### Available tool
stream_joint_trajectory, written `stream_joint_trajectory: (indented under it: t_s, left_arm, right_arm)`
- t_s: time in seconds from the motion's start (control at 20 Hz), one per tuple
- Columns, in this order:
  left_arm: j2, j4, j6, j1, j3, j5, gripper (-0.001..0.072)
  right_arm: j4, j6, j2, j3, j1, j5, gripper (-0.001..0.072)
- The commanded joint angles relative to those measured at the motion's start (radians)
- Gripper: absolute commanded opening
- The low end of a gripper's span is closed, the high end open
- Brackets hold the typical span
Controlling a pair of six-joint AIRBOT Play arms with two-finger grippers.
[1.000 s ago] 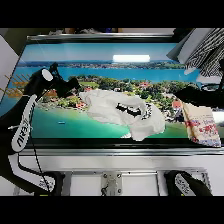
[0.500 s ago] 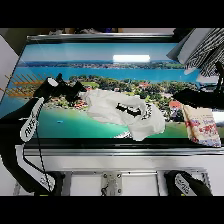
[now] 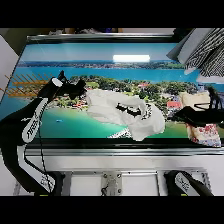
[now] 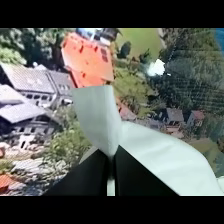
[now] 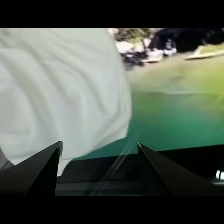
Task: Fold the clothes and pants, and hang the long-sleeved shirts on hangers.
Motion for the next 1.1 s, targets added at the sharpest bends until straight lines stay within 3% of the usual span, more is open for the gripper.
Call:
stream_joint_trajectory:
  t_s: [0.0,0.15,0.5,0.6,0.65,0.8,1.05]
  left_arm:
    - [0.026,0.0,0.072,0.009,0.0,0.003,0.0007]
    - [0.029,0.002,0.082,0.01,0.0,-0.023,0.0007]
    - [0.029,0.0,0.09,0.011,0.0,-0.032,0.0007]
    - [0.033,0.0,0.09,0.016,0.003,-0.055,0.0007]
    - [0.039,0.0,0.111,0.024,0.019,-0.085,0.0007]
    - [0.124,0.001,0.187,0.061,0.132,-0.153,0.0006]
    - [0.441,0.001,0.277,0.121,0.414,-0.189,0.0007]
  right_arm:
    - [0.002,0.031,-0.09,-0.14,-0.037,-0.125,0.0505]
    - [0.114,-0.048,-0.19,-0.152,0.016,-0.155,0.0505]
    - [0.156,-0.055,-0.27,-0.15,0.188,-0.298,0.0486]
    - [0.156,-0.077,-0.269,-0.139,0.193,-0.296,0.0056]
    - [0.156,-0.082,-0.259,-0.122,0.188,-0.286,0.0015]
    - [0.126,-0.094,-0.161,0.04,0.16,-0.218,0.0014]
    - [0.112,-0.114,0.055,0.57,0.131,-0.097,0.0013]
